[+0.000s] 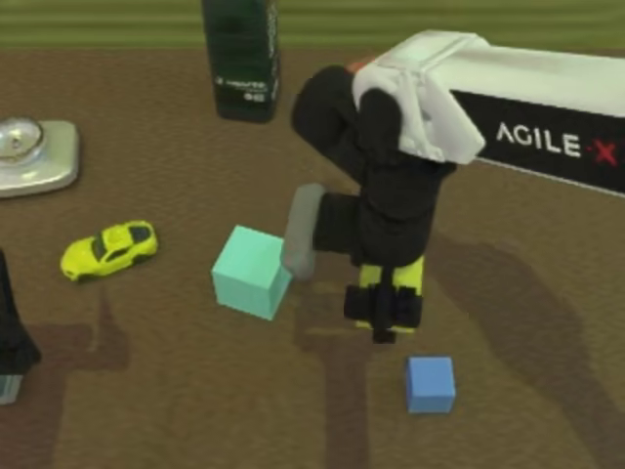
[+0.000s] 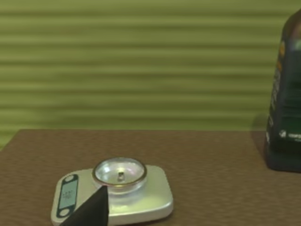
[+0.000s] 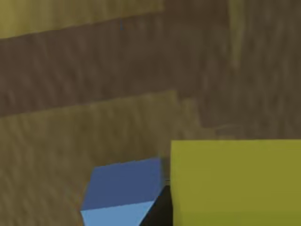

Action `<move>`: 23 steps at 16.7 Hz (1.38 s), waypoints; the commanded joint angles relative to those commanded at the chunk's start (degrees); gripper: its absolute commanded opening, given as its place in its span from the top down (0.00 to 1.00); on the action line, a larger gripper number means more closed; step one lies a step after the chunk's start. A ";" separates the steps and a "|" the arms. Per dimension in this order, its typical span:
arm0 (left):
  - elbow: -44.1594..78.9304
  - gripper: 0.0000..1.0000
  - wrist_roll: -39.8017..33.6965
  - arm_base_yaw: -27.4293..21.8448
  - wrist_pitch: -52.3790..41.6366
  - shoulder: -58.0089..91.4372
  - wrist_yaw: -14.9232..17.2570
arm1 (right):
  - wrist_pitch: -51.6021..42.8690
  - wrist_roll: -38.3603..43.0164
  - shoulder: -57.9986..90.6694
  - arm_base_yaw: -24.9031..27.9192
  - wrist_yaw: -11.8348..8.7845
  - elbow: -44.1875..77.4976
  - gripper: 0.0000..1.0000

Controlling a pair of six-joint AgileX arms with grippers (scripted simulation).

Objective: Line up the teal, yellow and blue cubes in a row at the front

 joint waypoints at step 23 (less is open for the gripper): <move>0.00 0.00 0.00 0.00 0.00 0.00 0.00 | 16.08 -2.46 -0.89 7.31 -0.02 -16.10 0.85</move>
